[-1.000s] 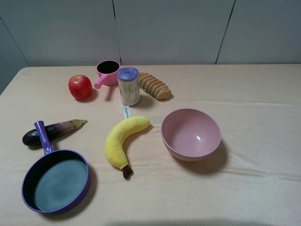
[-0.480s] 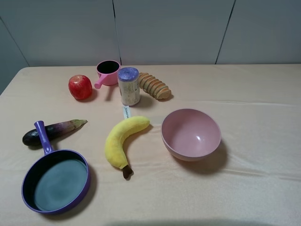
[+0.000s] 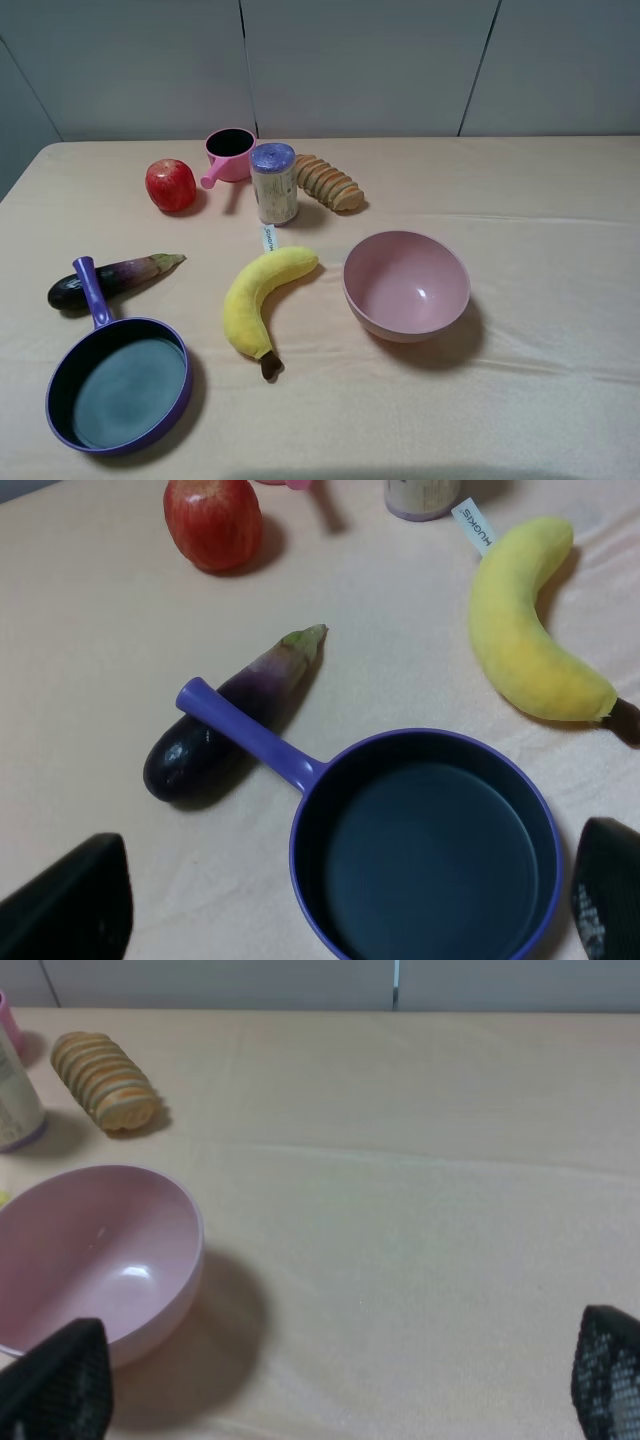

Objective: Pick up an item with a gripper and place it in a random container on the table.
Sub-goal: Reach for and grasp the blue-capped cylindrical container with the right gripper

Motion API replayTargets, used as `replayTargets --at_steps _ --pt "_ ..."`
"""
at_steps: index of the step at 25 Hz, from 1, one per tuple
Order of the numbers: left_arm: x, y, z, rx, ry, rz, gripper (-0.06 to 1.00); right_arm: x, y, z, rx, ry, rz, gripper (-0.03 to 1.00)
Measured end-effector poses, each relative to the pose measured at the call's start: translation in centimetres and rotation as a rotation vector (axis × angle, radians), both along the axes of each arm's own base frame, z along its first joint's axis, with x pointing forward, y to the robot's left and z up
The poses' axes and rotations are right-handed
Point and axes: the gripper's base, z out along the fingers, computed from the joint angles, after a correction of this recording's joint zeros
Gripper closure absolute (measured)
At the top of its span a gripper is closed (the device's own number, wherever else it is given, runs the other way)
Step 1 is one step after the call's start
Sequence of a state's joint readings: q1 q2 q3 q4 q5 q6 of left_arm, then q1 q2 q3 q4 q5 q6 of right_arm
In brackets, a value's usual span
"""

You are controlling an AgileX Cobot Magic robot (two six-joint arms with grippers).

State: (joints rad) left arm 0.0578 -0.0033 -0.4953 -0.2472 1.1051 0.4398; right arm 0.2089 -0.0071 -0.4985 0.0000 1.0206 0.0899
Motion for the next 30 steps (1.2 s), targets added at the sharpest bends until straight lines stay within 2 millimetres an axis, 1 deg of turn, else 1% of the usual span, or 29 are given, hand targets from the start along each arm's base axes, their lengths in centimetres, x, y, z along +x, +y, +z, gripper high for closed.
replayTargets --at_steps 6,9,11,16,21,28,30 --pt "0.0 0.0 0.0 0.0 0.0 0.0 0.06 0.1 0.0 0.0 -0.006 0.004 -0.003 0.27" --pt "0.0 0.0 0.0 0.0 0.0 0.0 0.06 0.9 0.1 0.1 -0.02 0.056 -0.003 0.27" --pt "0.0 0.0 0.0 0.0 0.0 0.0 0.06 1.7 0.3 0.6 -0.038 0.081 0.004 0.27" --pt "0.0 0.0 0.0 0.0 0.0 0.0 0.06 3.9 0.8 2.2 -0.073 0.135 0.017 0.27" --pt "0.0 0.0 0.0 0.0 0.0 0.0 0.06 6.6 1.4 2.9 -0.115 0.165 0.045 0.27" --pt "0.0 0.0 0.0 0.0 0.0 0.0 0.06 10.5 2.5 2.4 -0.189 0.183 0.121 0.27" --pt "0.0 0.0 0.0 0.0 0.0 0.0 0.06 11.6 3.1 2.1 -0.2 0.198 0.158 0.27"
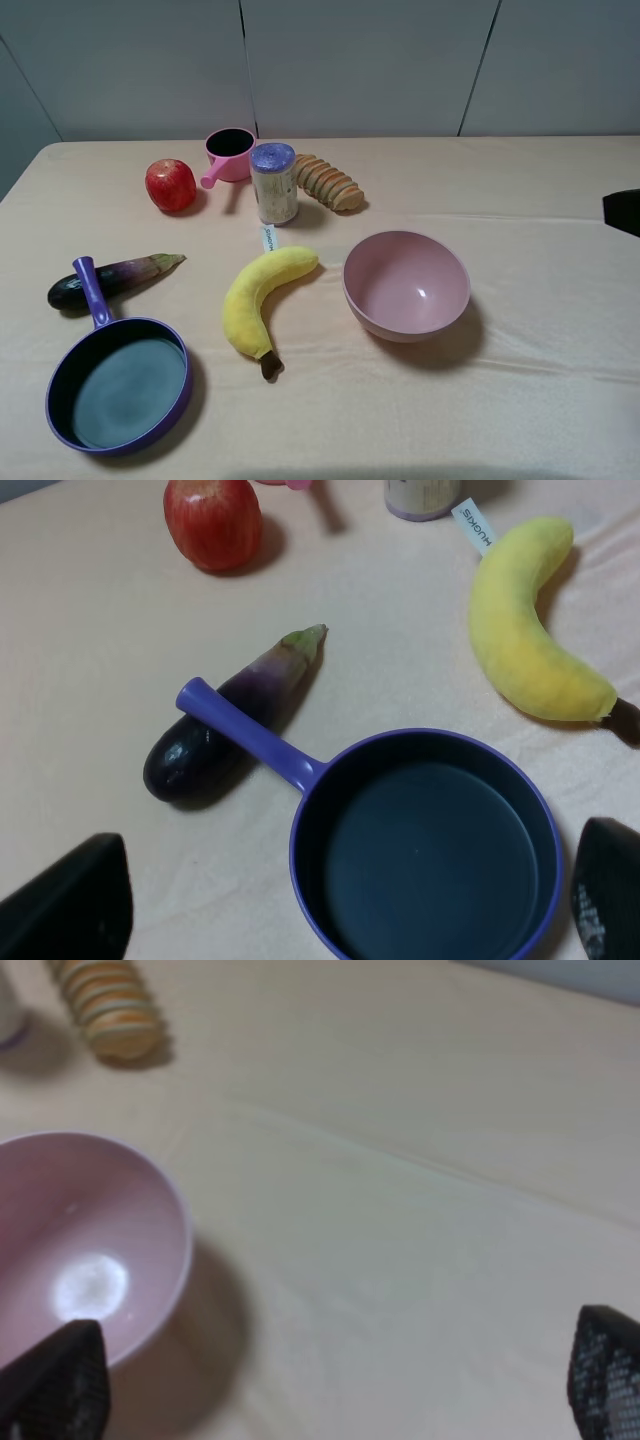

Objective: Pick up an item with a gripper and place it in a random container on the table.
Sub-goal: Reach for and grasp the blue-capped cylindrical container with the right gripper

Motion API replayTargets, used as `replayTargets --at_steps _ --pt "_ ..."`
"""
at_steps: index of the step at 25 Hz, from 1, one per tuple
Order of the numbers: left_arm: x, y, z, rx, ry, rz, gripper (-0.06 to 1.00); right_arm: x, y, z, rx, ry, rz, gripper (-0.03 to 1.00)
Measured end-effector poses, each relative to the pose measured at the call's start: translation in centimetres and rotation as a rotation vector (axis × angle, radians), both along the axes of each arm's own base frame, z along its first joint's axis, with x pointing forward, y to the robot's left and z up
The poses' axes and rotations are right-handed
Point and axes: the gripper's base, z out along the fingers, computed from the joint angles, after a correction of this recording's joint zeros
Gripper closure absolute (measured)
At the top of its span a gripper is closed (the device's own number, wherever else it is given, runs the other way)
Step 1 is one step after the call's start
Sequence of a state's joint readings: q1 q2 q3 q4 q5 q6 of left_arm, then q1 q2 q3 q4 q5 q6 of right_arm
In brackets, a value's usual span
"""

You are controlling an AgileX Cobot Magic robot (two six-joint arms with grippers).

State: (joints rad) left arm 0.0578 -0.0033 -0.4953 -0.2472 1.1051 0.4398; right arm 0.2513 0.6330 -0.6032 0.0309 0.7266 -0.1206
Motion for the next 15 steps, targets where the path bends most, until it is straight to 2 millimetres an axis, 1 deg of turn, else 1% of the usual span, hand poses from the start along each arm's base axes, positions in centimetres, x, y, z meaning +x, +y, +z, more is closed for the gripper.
replayTargets --at_steps 9,15 --pt "0.0 0.0 0.0 0.0 0.0 0.0 0.06 4.1 4.2 -1.7 -0.027 0.039 0.181 0.27" --pt "0.0 0.0 0.0 0.0 0.0 0.0 0.06 6.5 7.4 -1.4 -0.046 0.073 0.277 0.27"
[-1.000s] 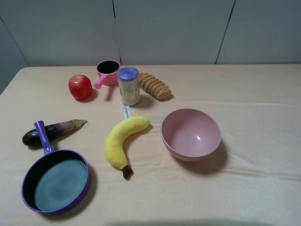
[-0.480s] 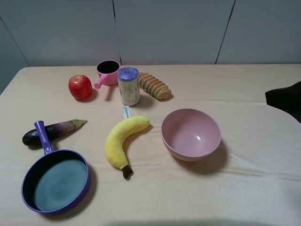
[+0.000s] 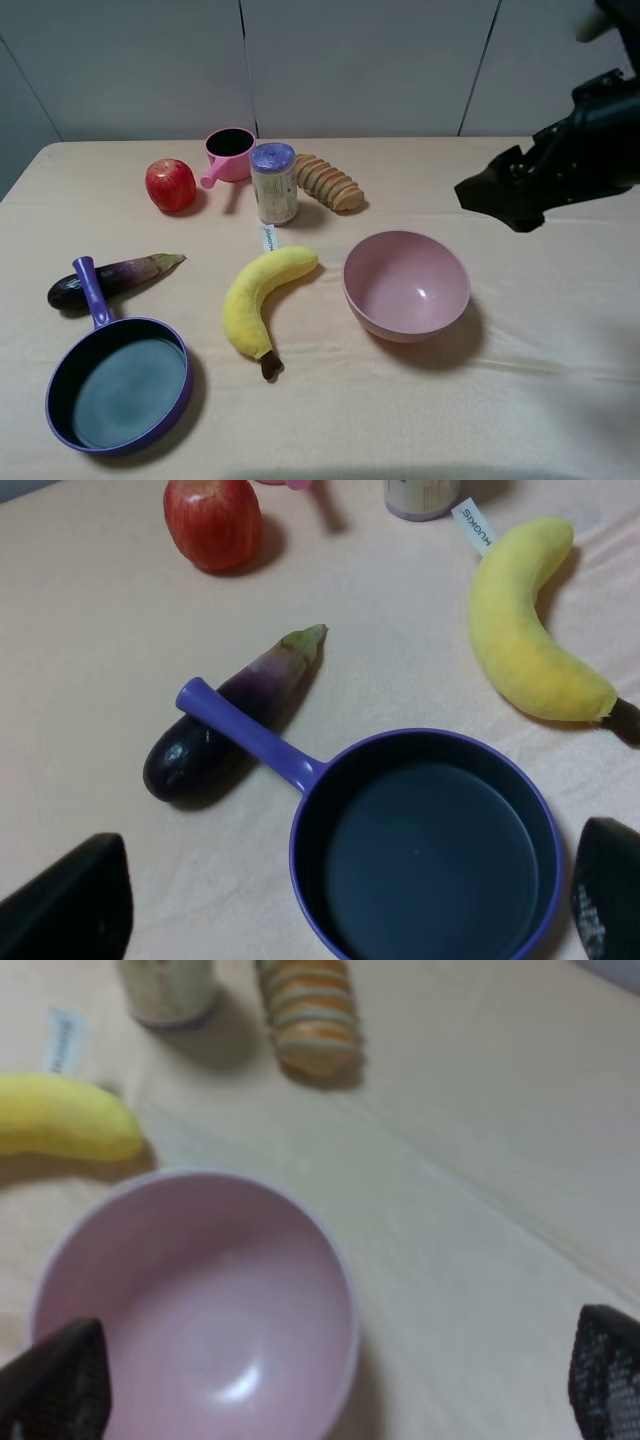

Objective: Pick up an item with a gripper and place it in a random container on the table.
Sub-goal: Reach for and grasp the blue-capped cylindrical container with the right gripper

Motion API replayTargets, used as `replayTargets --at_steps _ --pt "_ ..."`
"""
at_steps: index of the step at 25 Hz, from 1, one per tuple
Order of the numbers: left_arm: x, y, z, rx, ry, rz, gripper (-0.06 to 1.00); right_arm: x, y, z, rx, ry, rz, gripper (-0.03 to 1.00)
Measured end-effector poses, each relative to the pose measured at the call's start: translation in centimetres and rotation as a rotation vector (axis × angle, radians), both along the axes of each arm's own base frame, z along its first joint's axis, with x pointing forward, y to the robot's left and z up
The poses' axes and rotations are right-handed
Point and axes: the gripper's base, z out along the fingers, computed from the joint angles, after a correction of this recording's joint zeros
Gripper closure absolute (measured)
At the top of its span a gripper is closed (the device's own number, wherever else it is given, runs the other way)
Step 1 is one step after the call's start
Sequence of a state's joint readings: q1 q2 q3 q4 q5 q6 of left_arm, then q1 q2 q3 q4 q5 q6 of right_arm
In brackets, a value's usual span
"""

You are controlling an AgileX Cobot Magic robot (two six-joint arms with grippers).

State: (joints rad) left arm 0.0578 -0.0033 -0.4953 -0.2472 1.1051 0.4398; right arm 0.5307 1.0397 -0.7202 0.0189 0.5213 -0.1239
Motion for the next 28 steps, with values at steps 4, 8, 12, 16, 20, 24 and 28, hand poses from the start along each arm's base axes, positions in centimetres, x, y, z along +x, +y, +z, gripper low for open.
replayTargets --at_steps 4,8,12,16,20,24,28 --pt "0.0 0.0 0.0 0.0 0.0 0.0 0.06 1.6 2.2 0.7 -0.001 0.0 0.049 0.27" --pt "0.0 0.0 0.0 0.0 0.0 0.0 0.06 2.7 4.1 1.0 -0.008 0.006 0.09 0.27" --pt "0.0 0.0 0.0 0.0 0.0 0.0 0.06 3.9 5.9 1.1 -0.013 0.011 0.12 0.27" --pt "0.0 0.0 0.0 0.0 0.0 0.0 0.06 5.4 7.3 0.9 -0.019 0.017 0.126 0.27" --pt "0.0 0.0 0.0 0.0 0.0 0.0 0.06 7.8 9.1 0.6 -0.016 0.01 0.127 0.27" --pt "0.0 0.0 0.0 0.0 0.0 0.0 0.06 9.4 10.3 0.2 -0.017 0.01 0.128 0.27" --pt "0.0 0.0 0.0 0.0 0.0 0.0 0.06 11.4 11.9 -0.5 -0.021 0.014 0.128 0.27"
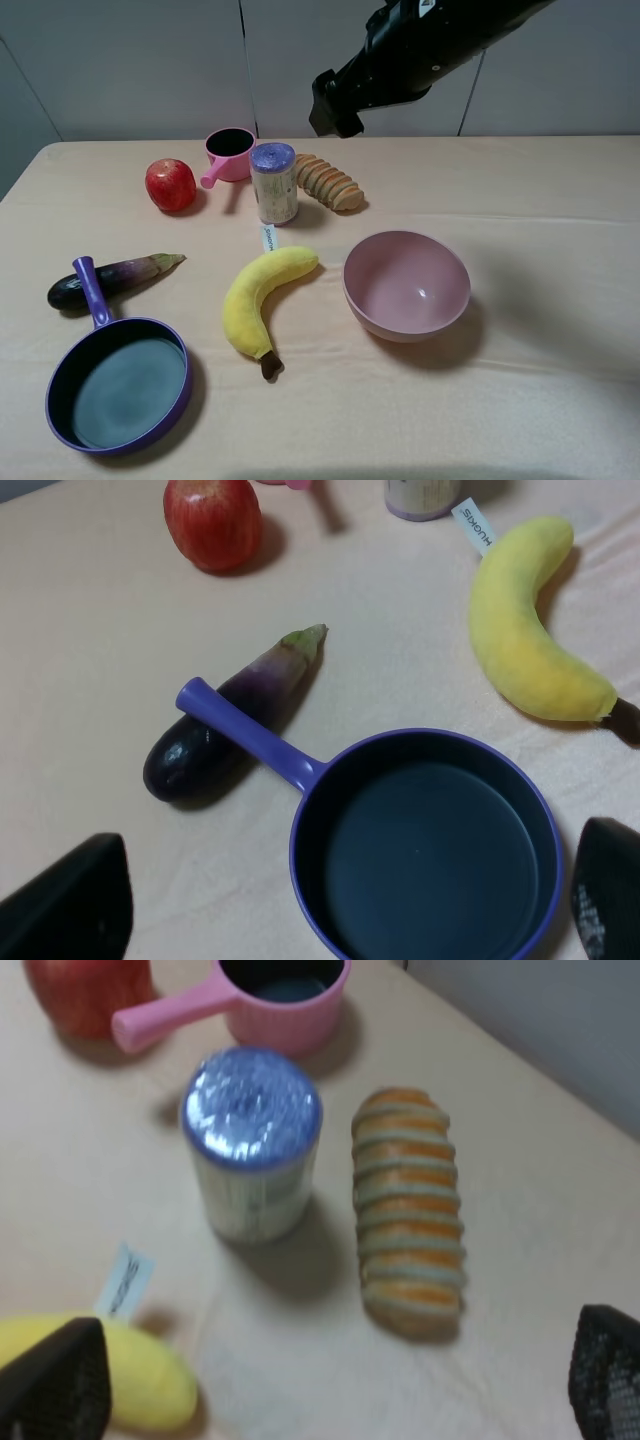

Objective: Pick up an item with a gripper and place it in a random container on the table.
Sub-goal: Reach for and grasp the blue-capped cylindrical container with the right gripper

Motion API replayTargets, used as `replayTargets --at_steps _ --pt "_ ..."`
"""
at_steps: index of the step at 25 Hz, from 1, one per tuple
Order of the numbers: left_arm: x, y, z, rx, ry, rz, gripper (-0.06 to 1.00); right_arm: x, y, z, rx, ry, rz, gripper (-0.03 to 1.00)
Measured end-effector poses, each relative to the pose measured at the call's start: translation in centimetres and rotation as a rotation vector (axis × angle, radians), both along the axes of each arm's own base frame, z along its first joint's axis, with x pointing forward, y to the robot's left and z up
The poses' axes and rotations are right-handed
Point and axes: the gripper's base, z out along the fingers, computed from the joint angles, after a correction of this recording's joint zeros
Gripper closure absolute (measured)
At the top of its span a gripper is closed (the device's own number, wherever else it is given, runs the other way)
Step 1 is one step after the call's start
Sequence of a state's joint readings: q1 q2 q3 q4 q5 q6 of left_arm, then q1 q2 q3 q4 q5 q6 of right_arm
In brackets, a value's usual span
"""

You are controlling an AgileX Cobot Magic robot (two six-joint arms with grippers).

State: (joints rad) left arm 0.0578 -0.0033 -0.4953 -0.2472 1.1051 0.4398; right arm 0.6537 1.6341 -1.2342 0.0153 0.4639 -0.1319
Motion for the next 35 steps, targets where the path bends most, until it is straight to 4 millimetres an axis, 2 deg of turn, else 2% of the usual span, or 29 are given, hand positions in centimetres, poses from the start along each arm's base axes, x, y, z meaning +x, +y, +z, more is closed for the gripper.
replayTargets --at_steps 7,13,23,28,35 --pt "0.0 0.0 0.0 0.0 0.0 0.0 0.06 3.2 2.4 -1.7 0.005 -0.007 0.0 0.27" --pt "0.0 0.0 0.0 0.0 0.0 0.0 0.06 5.1 4.0 -3.1 0.016 -0.013 -0.001 0.27" --pt "0.0 0.0 0.0 0.0 0.0 0.0 0.06 6.0 7.3 -5.7 0.055 -0.017 0.028 0.27" --pt "0.0 0.0 0.0 0.0 0.0 0.0 0.06 6.4 8.3 -6.6 0.087 -0.037 0.03 0.27" --pt "0.0 0.0 0.0 0.0 0.0 0.0 0.06 6.8 8.7 -8.3 0.098 -0.017 0.016 0.27"
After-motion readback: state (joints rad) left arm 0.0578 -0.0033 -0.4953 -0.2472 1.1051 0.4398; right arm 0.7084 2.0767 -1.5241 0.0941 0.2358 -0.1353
